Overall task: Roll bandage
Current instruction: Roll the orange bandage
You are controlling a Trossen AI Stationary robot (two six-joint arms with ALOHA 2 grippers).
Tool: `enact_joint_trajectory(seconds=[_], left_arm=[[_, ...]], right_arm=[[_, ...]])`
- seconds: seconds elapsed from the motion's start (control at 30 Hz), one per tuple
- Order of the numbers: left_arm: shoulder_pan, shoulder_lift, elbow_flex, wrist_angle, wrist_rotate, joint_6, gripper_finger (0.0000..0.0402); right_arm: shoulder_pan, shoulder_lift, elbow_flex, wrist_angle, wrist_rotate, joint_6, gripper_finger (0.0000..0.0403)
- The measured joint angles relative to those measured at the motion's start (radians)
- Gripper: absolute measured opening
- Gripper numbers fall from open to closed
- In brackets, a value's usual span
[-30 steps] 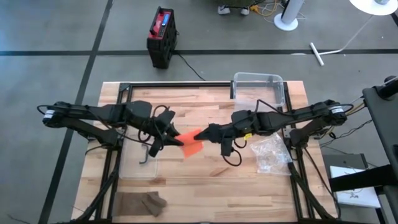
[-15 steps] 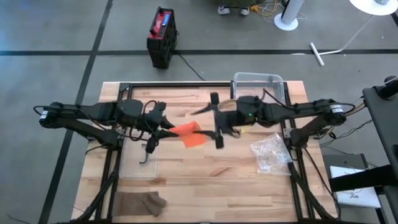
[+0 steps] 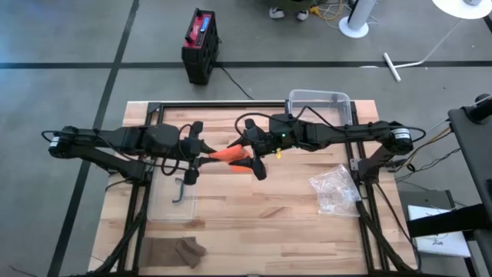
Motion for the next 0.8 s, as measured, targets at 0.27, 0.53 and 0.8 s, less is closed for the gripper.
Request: enact_joint_trajectory(seconds=[0.27,0.53,0.8], left_arm=[[0.000,-0.001,0.016,-0.032,-0.007,0.033,0.0053],[0.000,-0.002,0.104,-0.099,-0.005,-0.002,0.0086],[0.001,-0.019,0.188,-0.153,0.107,-0.059,0.0157]], right_arm=[[-0.009,0.020,0.002,0.013,0.007,0.014,0.0133],[0.007,-0.008,0.003,0.029,0.035,-0.161,0.0043],[0.085,-0.091,-0.001,0.019,0.124,-0.484,0.0043]])
